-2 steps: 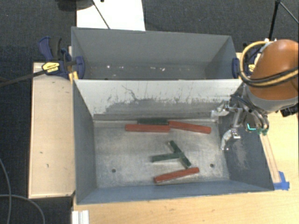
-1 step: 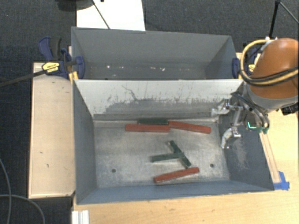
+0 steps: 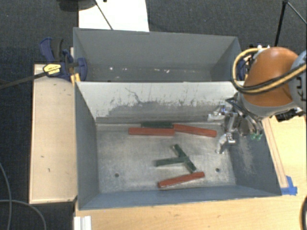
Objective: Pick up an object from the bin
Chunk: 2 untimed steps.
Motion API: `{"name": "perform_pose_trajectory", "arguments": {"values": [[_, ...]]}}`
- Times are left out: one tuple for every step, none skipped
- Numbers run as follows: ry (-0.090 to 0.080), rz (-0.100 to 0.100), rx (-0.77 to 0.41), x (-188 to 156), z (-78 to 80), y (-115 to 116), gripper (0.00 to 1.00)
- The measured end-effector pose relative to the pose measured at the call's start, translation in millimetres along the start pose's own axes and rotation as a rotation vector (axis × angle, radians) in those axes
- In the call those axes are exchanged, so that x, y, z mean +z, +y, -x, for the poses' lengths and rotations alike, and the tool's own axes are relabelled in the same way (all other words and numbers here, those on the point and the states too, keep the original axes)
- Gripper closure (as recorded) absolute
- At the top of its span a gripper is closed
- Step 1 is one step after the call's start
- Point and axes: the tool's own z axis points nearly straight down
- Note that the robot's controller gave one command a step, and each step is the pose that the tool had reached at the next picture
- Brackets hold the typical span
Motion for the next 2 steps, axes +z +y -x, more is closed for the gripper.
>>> {"name": "perform_pose_trajectory", "arguments": {"values": [[-0.021, 0.001, -0.174, 82.0, 31.7, 24.7, 1.0], [0.004, 0.0, -0.176, 87.5, 25.0, 22.5, 0.0]]}}
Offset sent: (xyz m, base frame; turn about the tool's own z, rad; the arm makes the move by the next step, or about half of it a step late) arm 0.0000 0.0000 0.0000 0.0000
